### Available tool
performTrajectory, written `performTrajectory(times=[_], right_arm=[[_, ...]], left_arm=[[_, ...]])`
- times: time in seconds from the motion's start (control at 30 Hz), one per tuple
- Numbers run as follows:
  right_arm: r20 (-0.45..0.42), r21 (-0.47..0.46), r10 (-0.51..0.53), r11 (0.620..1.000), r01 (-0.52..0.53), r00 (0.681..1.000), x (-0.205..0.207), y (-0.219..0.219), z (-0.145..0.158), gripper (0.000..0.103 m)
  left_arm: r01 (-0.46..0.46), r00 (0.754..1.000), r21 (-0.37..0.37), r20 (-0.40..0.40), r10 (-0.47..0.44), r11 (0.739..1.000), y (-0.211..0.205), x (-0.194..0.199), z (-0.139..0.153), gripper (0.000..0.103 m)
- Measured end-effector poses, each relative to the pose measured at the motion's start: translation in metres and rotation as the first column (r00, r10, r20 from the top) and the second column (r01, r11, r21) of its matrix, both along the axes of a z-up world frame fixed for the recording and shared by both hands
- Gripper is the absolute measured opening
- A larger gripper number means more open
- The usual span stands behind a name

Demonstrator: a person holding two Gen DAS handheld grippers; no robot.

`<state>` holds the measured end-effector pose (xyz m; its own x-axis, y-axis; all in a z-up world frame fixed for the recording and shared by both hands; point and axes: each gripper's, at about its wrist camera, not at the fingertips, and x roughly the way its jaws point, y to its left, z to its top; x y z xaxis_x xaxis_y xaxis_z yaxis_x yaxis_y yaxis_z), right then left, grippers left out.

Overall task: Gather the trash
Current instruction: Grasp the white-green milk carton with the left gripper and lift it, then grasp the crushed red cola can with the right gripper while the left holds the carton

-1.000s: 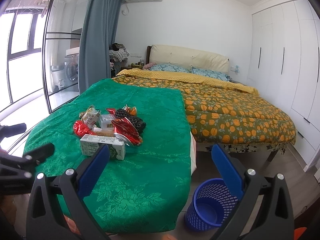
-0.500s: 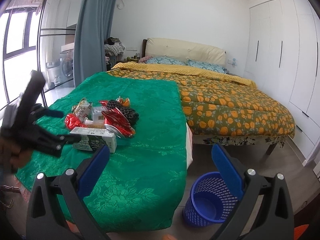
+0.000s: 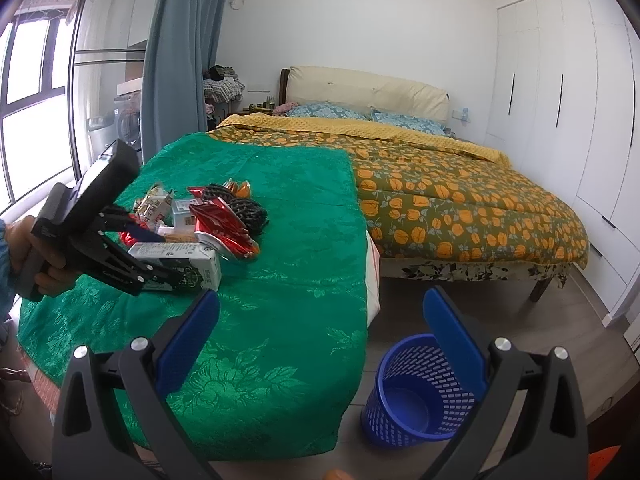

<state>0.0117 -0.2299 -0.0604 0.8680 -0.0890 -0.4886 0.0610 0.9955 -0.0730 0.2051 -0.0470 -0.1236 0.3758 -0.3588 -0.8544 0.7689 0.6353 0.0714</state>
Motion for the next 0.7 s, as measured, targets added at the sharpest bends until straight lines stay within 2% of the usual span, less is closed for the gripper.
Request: performTrajectory(times=[0.07,0.23,0.33,0.47,0.53,0.57,0.7], right_arm=[[0.003,-0.001,-0.002,1.000,0.002,1.000,0.000,-0.001,0.001,0.098],[0.011,0.000,-0.013,1.000,0.013,1.000,-0.003,-0.006,0.000,0.098],[-0.003,0.013,-0.013,1.000,0.013,1.000,-0.001,-0.007,-0.002,0.098],[-0.018,0.009,0.005,1.000,-0.005,1.000,0.001,-0.002,-0.006,0.098],[-0.028,0.008,0.018,1.000,-0.018,0.999,0.002,0.003,-0.009,0.098],[-0.031,0.006,0.022,1.000,-0.022,0.999,0.002,0.005,-0.009,0.098],[-0.047,-0.007,0.034,0.999,-0.034,0.998,0.004,0.014,-0.014,0.098]], left_arm=[[-0.037,0.999,-0.030,-0.019,0.036,0.999,0.008,-0.005,0.004,0.048],[-0.111,0.992,-0.119,-0.075,0.103,0.987,0.030,-0.037,0.015,0.039],[-0.184,0.977,-0.173,-0.138,0.162,0.968,0.053,-0.054,0.015,0.039],[-0.329,0.936,-0.251,-0.215,0.279,0.910,0.097,-0.049,0.009,0.040],[-0.386,0.913,-0.287,-0.259,0.317,0.877,0.115,-0.042,0.004,0.047],[-0.420,0.898,-0.315,-0.283,0.338,0.851,0.127,-0.038,0.002,0.052],[-0.472,0.877,-0.315,-0.264,0.401,0.824,0.150,-0.034,-0.002,0.058]])
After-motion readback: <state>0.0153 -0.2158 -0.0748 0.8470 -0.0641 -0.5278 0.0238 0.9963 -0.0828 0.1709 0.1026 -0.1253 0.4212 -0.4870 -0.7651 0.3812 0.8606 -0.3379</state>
